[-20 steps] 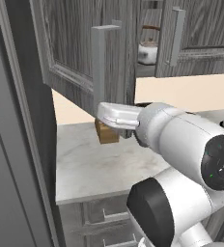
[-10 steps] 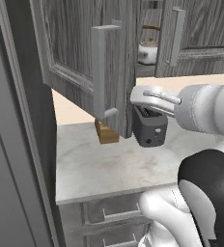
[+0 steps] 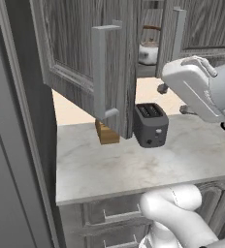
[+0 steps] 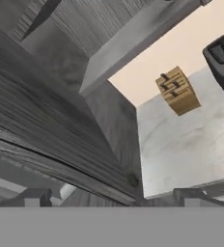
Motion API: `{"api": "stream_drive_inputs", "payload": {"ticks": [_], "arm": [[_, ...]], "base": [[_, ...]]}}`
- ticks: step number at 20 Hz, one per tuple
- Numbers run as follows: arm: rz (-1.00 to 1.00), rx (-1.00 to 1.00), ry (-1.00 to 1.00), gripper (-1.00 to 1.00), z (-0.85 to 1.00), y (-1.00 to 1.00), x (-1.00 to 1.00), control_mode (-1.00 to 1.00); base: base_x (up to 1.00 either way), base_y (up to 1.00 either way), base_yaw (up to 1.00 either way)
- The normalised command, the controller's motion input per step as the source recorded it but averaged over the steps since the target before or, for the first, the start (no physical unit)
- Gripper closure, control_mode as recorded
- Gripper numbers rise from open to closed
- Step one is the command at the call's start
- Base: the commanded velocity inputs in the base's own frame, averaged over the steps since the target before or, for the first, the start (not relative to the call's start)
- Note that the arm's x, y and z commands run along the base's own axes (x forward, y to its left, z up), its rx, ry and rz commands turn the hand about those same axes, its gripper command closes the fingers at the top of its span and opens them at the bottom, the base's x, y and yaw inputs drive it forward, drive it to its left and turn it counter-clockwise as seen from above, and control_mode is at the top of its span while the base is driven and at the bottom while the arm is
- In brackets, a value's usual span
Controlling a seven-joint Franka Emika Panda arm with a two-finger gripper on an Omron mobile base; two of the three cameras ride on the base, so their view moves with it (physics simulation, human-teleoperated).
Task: Open the cabinet, pick the kettle from the cabinet, and place it in the sink.
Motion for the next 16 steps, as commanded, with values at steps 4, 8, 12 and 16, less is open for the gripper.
{"api": "stream_drive_inputs", "payload": {"ticks": [4,8,12,16], "arm": [[0.10,0.30,0.14,-1.00,-0.16,-0.02,0.31,-1.00],[0.10,0.30,0.16,-1.00,-0.06,-0.01,0.36,-1.00],[0.12,0.27,0.06,-1.00,-0.12,0.01,0.38,-1.00],[0.20,0.25,0.02,-1.00,-0.17,0.09,0.42,-1.00]], "base": [[0.00,0.00,0.00],[0.00,0.00,0.00],[0.00,0.00,0.00],[0.00,0.00,0.00]]}}
